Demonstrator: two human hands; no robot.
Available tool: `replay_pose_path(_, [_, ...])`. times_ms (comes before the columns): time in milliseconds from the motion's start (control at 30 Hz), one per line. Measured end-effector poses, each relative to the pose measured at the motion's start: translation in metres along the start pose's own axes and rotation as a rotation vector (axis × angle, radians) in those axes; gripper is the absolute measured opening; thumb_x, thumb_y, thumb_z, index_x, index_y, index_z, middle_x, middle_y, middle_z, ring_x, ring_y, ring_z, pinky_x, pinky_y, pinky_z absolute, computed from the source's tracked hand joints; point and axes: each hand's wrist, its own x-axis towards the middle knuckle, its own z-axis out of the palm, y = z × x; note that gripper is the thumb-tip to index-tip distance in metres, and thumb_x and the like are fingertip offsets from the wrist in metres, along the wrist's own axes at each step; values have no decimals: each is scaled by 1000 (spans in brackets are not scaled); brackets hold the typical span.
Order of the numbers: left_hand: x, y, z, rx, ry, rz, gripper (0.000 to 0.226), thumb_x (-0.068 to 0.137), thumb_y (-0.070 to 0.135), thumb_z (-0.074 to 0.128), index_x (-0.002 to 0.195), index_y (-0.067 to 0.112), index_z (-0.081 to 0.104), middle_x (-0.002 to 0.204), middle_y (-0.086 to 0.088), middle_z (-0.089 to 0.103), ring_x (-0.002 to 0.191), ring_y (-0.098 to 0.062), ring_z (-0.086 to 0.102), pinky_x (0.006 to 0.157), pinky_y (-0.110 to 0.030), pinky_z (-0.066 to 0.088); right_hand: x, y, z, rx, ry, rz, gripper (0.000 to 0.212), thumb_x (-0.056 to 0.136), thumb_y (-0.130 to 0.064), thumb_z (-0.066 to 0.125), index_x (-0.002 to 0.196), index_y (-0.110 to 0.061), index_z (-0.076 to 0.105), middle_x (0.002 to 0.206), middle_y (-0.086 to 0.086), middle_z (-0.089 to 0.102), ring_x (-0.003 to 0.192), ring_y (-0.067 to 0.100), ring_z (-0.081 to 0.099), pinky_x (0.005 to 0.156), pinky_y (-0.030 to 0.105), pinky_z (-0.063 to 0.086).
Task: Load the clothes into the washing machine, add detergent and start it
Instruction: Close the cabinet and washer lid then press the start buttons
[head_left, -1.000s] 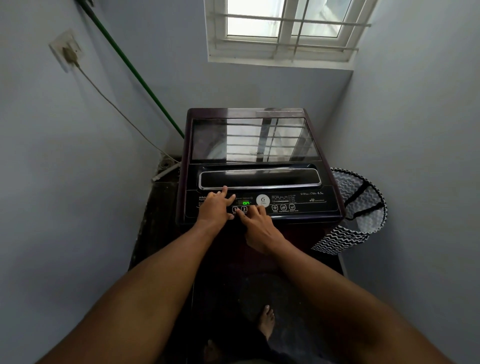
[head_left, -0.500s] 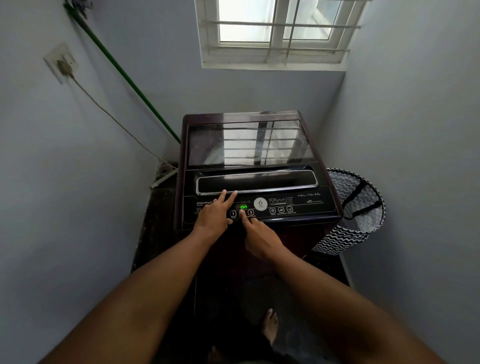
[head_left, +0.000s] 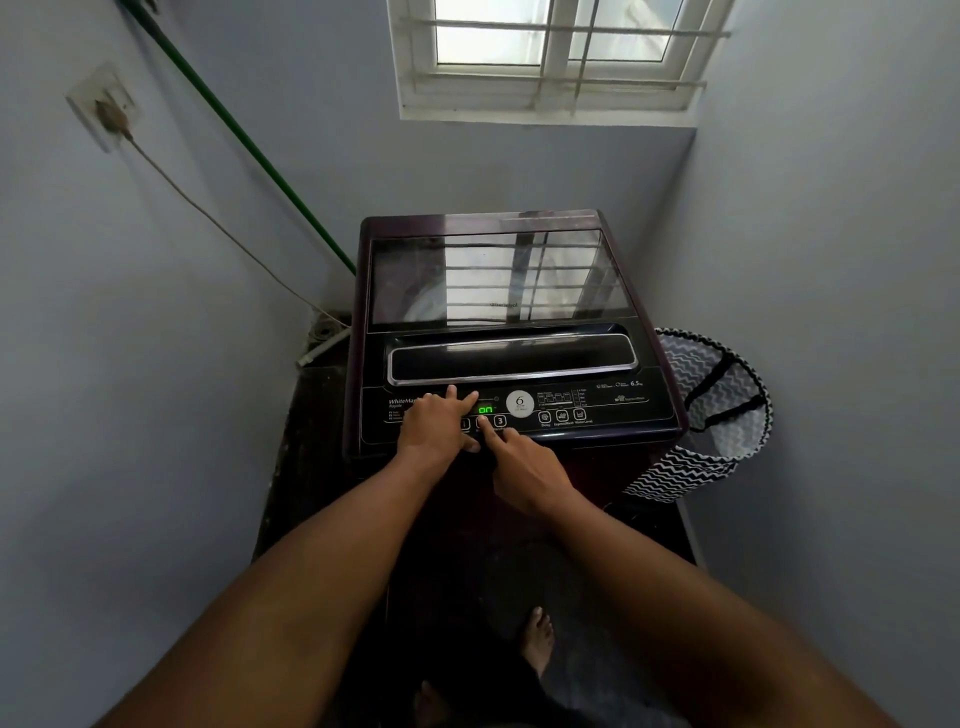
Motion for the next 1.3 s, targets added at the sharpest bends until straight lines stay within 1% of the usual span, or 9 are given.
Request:
replay_pose_path(100, [2, 0, -2, 4, -6, 11, 89, 75, 55, 76, 150, 42, 29, 158, -3, 32, 134, -30, 46, 104, -45, 44, 3, 2, -2, -15, 7, -9, 81, 90, -21, 54, 158, -22, 10, 122, 11, 56, 102, 30, 61, 67, 36, 44])
replay_pose_path(333, [4, 1, -6, 19, -15, 29, 89, 73, 54, 77, 149, 39, 33, 155, -4, 38, 132, -30, 48, 102, -42, 45, 8, 2, -6, -29, 14, -27, 74, 90, -25, 48, 157, -20, 17, 118, 10, 63, 102, 33, 64, 77, 41, 50])
replay_pose_path(600, [2, 1, -5, 22, 9, 29, 88, 74, 53, 77, 149, 38, 33, 155, -5, 37, 133, -30, 48, 103, -42, 45, 11, -1, -2, -30, 19, -38, 73, 91, -23, 47, 157, -17, 18, 115, 11, 66, 98, 34, 65, 73, 39, 48])
replay_pose_path(733, [2, 3, -4, 18, 9, 17, 87, 75, 51, 77, 149, 37, 34, 154, -5, 39, 133, -29, 47, 104, -42, 44, 8, 1, 1, -47, 40, -22, 72, 93, -23, 47, 158, -22, 16, 106, 12, 67, 90, 34, 66, 65, 35, 40])
replay_pose_path(833, [3, 4, -5, 24, 1, 12, 88, 74, 51, 78, 149, 38, 34, 153, -6, 39, 132, -29, 48, 102, -42, 45, 10, -1, -1, -94, 27, -23, 71, 94, -22, 46, 158, -19, 15, 106, 14, 68, 92, 36, 66, 67, 37, 41])
replay_pose_path(967, [4, 7, -7, 17, -5, 3, 87, 74, 51, 79, 148, 37, 36, 150, -6, 43, 130, -30, 49, 101, -41, 46, 19, -8, -10, -94, 11, -17, 59, 98, -22, 40, 154, -11, 26, 110, 17, 67, 98, 39, 65, 69, 39, 40])
replay_pose_path(1100, [2, 8, -10, 20, 0, -2, 78, 81, 47, 75, 148, 37, 37, 147, -6, 45, 127, -30, 51, 99, -40, 47, 23, -17, -18, -37, -3, 9, 44, 100, -24, 42, 140, -5, 44, 111, 17, 66, 95, 38, 66, 71, 41, 45])
replay_pose_path(1200, [-1, 9, -11, 22, 10, 3, 72, 86, 41, 71, 148, 37, 37, 150, -7, 43, 128, -31, 50, 101, -41, 46, 24, -21, -23, -10, -25, 24, 42, 100, -24, 45, 136, -3, 48, 114, 17, 65, 98, 37, 65, 75, 43, 49])
replay_pose_path(1300, [-3, 9, -11, 12, 21, 0, 70, 86, 42, 70, 148, 38, 37, 149, -7, 44, 128, -30, 50, 101, -40, 46, 20, -23, -24, -20, -32, 34, 43, 100, -23, 43, 139, -4, 45, 114, 16, 65, 99, 37, 65, 74, 42, 47])
